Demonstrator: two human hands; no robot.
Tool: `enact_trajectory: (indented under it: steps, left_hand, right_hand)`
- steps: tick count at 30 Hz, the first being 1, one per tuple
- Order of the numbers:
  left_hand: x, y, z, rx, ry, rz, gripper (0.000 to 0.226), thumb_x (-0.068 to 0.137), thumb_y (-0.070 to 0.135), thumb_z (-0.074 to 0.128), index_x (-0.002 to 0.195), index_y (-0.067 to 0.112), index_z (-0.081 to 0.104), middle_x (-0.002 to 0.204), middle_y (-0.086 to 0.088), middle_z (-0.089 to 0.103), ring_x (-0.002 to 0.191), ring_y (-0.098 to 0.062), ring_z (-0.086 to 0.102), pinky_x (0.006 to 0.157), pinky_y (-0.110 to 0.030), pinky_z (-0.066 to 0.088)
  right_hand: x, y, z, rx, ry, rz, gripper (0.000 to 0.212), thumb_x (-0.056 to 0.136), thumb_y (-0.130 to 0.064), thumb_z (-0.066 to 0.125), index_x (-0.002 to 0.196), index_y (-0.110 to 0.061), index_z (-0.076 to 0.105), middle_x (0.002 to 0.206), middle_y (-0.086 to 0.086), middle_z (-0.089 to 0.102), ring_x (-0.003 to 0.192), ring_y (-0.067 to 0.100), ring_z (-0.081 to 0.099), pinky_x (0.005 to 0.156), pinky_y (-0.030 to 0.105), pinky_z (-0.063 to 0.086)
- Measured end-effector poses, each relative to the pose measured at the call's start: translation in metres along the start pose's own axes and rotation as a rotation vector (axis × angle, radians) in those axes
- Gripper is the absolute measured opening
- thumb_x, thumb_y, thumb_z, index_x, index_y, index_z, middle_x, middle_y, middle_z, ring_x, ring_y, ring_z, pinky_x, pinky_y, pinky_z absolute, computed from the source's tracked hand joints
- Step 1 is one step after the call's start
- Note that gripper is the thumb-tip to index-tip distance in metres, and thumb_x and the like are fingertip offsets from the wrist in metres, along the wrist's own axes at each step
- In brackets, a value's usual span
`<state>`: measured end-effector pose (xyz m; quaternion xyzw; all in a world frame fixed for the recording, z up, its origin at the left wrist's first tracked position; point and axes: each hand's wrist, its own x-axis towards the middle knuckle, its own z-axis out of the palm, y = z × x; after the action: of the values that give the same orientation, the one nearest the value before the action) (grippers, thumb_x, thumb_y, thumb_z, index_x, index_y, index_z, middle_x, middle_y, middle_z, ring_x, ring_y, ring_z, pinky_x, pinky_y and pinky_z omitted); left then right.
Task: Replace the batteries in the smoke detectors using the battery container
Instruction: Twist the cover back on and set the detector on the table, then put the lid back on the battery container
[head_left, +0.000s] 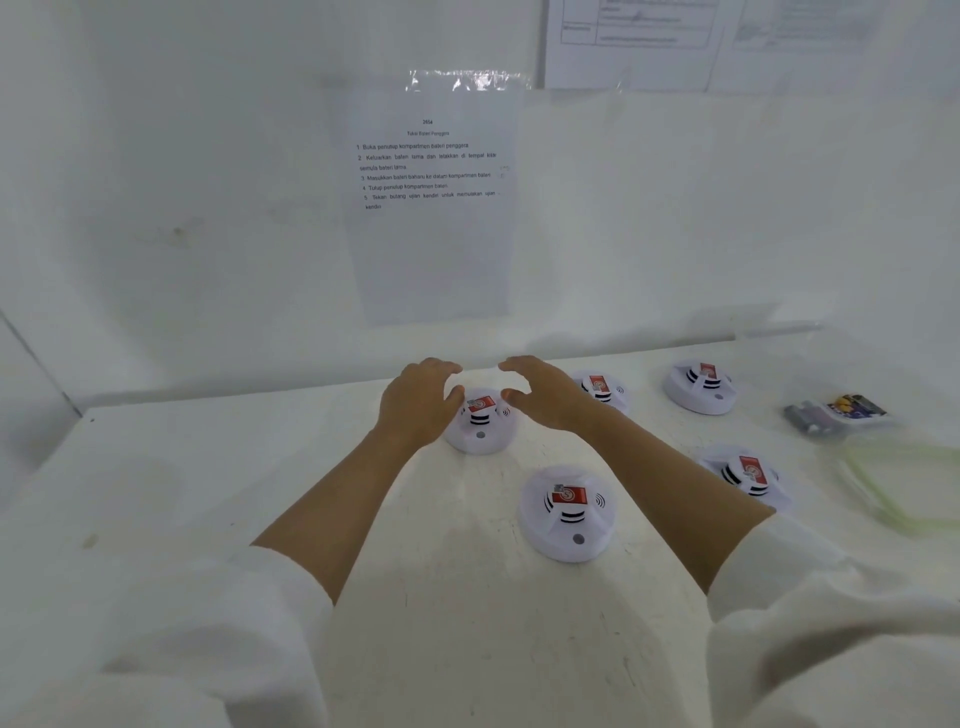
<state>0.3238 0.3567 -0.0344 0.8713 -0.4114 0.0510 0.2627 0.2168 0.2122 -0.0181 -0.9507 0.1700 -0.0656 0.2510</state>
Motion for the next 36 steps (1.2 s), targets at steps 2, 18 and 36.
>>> enact_trajectory:
  steps: [2, 18, 36]
  left_hand:
    - [-0.002, 0.005, -0.002, 0.008, -0.001, 0.002, 0.037, 0.095, 0.026, 0.049, 0.130, 0.016, 0.052, 0.135, -0.003, 0.052, 0.120, -0.023, 0.048, 0.094, -0.035, 0.042]
    - [-0.019, 0.103, 0.030, 0.087, -0.005, -0.105, 0.037, 0.095, 0.031, 0.046, 0.130, 0.020, 0.051, 0.137, 0.001, 0.050, 0.123, -0.021, 0.046, 0.095, -0.036, 0.040]
    - [-0.058, 0.225, 0.080, 0.115, -0.035, -0.096, 0.037, 0.095, 0.027, 0.044, 0.131, 0.019, 0.051, 0.136, -0.004, 0.050, 0.122, -0.025, 0.046, 0.094, -0.038, 0.041]
  right_hand:
    - [-0.003, 0.001, -0.003, -0.006, 0.005, 0.000, 0.045, 0.096, -0.020, 0.047, 0.139, -0.012, 0.037, 0.149, 0.004, 0.032, 0.136, 0.020, 0.031, 0.110, 0.030, 0.024]
    - [-0.050, 0.068, -0.061, -0.035, -0.045, -0.026, 0.045, 0.094, -0.027, 0.050, 0.136, -0.015, 0.041, 0.145, 0.002, 0.038, 0.126, 0.020, 0.042, 0.102, 0.027, 0.030]
    - [-0.146, 0.171, -0.106, 0.008, -0.046, -0.019, 0.046, 0.095, -0.027, 0.048, 0.139, -0.015, 0.038, 0.148, 0.000, 0.035, 0.132, 0.018, 0.037, 0.102, 0.025, 0.029]
